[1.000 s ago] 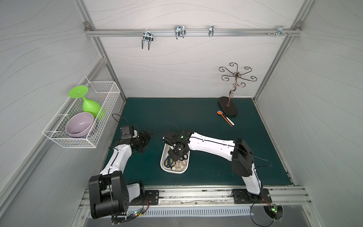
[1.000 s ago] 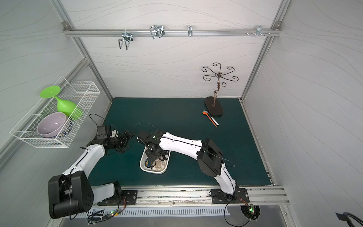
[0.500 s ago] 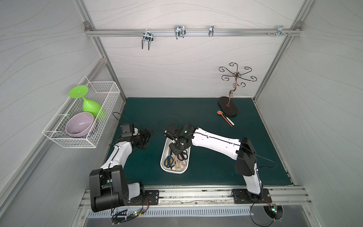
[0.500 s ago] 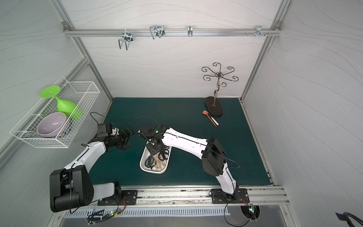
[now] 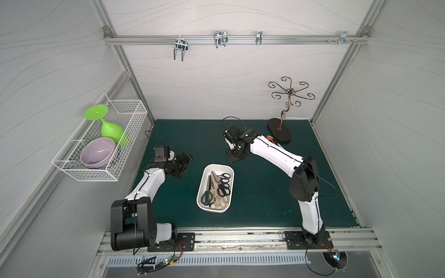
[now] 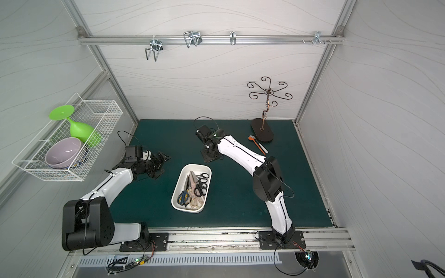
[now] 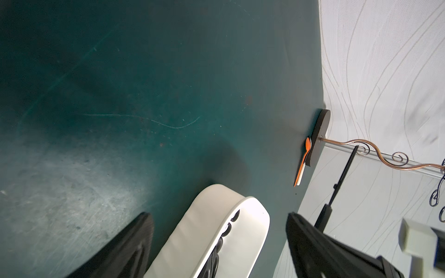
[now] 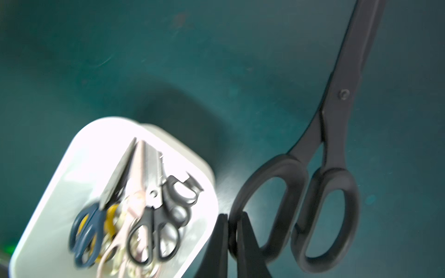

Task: Take the scissors out of the storage box
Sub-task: Pick up the scissors from the storage box, then place the scissors at the center of the board.

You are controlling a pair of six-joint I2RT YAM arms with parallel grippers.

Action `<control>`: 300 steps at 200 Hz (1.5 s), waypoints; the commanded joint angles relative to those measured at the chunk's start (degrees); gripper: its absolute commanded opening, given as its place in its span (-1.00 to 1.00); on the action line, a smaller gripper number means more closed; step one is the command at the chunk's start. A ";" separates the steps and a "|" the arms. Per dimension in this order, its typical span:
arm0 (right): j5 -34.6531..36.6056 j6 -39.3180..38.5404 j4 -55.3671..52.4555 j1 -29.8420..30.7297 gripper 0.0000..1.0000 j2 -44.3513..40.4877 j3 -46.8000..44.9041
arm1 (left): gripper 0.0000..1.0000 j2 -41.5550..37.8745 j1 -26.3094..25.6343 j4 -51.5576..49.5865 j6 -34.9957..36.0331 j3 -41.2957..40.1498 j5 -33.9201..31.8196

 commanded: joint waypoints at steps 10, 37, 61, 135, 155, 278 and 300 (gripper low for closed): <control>-1.39 -2.86 0.59 -3.44 -1.00 5.04 3.65 | 0.82 -0.09 -0.15 0.68 1.60 0.04 0.29; -1.25 -2.70 0.98 -5.10 -1.00 8.68 6.25 | 0.81 0.00 -0.19 0.07 1.59 0.04 0.50; -2.94 -1.89 0.83 -5.15 -1.00 12.62 10.60 | 0.81 0.00 -0.15 -0.55 1.70 -0.05 0.36; -6.15 3.88 1.64 -5.06 -1.00 22.71 21.45 | 0.81 -0.86 -0.19 -3.60 2.63 -0.71 0.23; -8.23 4.50 1.52 -4.89 -1.00 25.25 25.40 | 0.81 -1.12 -0.17 -4.20 3.16 -0.80 0.08; -9.09 7.66 4.02 -3.88 -1.00 29.24 24.74 | 0.81 -1.60 -0.15 -4.58 2.90 -1.04 0.23; -9.30 7.96 4.67 -3.92 -1.00 29.61 24.43 | 0.81 -1.63 -0.16 -4.76 3.04 -1.04 0.31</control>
